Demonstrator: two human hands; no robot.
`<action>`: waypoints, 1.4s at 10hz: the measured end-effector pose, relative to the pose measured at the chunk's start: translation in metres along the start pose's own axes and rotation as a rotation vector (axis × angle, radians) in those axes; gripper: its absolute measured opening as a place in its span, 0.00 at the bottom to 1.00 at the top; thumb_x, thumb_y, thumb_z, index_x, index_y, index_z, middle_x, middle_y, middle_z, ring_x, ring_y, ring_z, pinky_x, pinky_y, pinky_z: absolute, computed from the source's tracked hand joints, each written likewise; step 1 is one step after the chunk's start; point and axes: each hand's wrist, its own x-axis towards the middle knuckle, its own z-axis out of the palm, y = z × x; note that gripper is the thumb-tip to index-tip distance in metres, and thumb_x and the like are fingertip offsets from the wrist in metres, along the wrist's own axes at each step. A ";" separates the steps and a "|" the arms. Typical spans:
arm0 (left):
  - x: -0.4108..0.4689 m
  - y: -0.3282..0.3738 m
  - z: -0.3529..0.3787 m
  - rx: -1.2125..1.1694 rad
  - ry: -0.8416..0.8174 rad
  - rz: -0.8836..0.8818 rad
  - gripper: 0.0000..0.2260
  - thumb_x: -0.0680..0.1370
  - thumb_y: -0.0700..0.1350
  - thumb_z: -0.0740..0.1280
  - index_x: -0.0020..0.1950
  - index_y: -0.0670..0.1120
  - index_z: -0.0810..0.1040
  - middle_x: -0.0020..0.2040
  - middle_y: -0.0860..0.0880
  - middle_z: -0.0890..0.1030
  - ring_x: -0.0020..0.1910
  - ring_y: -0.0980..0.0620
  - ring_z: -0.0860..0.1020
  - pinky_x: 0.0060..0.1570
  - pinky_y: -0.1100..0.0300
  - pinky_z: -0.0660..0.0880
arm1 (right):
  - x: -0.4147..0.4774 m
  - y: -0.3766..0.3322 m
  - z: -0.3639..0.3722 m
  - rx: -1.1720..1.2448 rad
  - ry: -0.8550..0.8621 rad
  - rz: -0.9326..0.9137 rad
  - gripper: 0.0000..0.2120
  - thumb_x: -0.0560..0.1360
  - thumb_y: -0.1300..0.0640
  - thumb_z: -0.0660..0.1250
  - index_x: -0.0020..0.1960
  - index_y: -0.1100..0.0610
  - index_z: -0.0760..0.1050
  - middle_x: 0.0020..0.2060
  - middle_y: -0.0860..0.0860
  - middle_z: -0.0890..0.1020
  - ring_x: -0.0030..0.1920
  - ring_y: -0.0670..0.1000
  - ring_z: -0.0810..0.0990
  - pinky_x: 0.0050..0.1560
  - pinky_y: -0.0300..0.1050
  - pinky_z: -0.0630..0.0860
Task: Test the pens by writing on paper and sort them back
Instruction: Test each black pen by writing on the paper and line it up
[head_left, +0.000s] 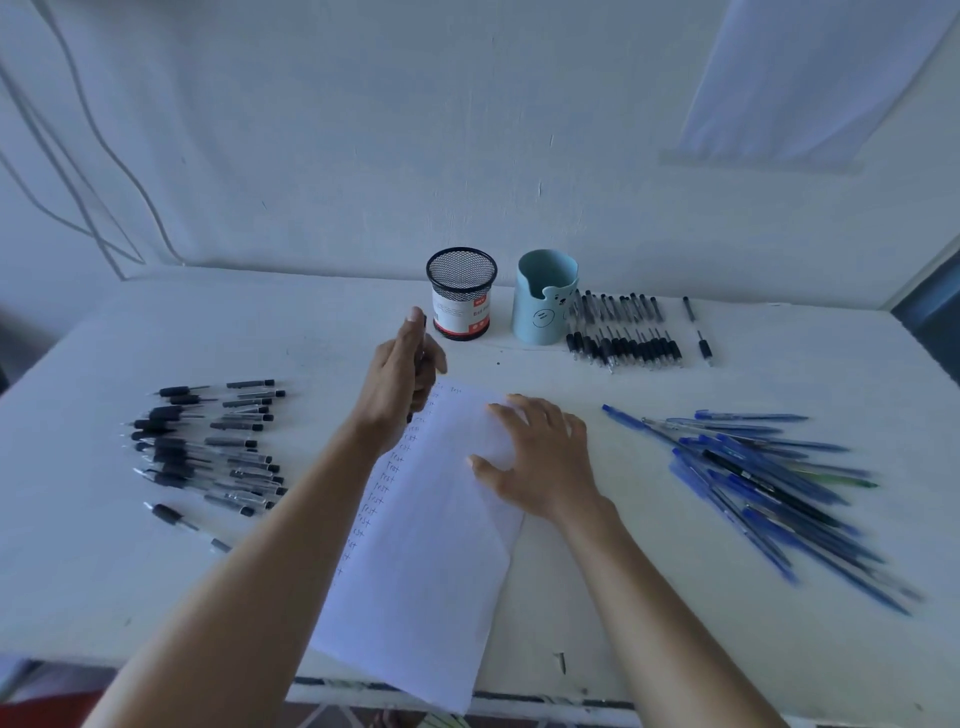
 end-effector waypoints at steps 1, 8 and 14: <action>-0.002 -0.001 0.005 -0.063 0.038 -0.099 0.26 0.75 0.62 0.57 0.27 0.44 0.63 0.24 0.50 0.56 0.25 0.53 0.50 0.28 0.61 0.47 | -0.006 0.003 0.002 0.051 0.046 -0.009 0.40 0.65 0.26 0.50 0.72 0.44 0.65 0.76 0.46 0.62 0.77 0.50 0.57 0.75 0.53 0.53; 0.032 -0.028 0.021 0.025 0.111 -0.022 0.15 0.83 0.46 0.64 0.47 0.36 0.81 0.45 0.38 0.83 0.41 0.46 0.85 0.48 0.56 0.82 | -0.004 0.006 0.010 -0.047 -0.070 -0.088 0.38 0.74 0.30 0.41 0.80 0.43 0.46 0.81 0.48 0.44 0.80 0.52 0.39 0.76 0.61 0.36; 0.035 -0.036 0.020 0.583 0.275 0.010 0.11 0.64 0.31 0.62 0.31 0.39 0.60 0.27 0.45 0.62 0.27 0.51 0.58 0.23 0.61 0.54 | -0.001 0.004 0.010 -0.003 -0.023 -0.058 0.41 0.69 0.27 0.42 0.79 0.42 0.52 0.81 0.47 0.49 0.80 0.52 0.45 0.77 0.61 0.39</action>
